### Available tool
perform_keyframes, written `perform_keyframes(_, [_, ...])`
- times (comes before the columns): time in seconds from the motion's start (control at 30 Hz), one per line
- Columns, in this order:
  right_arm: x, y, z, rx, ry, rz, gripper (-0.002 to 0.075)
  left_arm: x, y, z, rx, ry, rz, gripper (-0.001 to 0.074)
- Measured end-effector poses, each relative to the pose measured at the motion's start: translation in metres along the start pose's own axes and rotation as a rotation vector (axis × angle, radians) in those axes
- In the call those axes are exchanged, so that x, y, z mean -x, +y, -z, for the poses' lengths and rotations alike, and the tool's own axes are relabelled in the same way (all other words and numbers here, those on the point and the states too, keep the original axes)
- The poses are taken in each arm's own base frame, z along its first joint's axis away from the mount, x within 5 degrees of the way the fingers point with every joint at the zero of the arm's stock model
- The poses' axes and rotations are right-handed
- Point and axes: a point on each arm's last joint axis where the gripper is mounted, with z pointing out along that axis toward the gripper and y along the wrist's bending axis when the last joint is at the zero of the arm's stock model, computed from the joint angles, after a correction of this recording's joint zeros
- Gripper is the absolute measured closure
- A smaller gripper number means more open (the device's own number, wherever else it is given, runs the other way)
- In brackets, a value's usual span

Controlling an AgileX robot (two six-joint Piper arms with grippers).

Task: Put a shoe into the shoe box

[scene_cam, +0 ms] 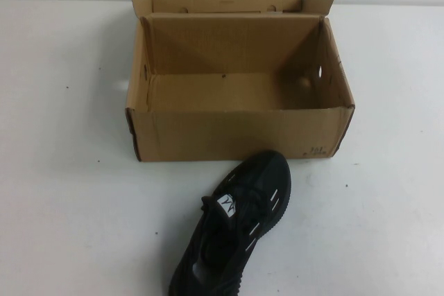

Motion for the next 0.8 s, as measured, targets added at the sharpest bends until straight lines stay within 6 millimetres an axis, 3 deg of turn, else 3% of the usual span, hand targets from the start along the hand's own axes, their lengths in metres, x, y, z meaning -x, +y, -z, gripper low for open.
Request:
perform_keyframes(0.37, [0.052,0.008,0.017,0.093,-0.606,0.003,0.0743,0.047,-0.003,0.013,-0.028,-0.549,-0.008,0.0738])
perform_keyframes(0.8, [0.059,0.009,0.023,0.107,-0.714,-0.001,0.0743,0.061,-0.003,0.024,-0.043,-0.742,0.014,0.0738])
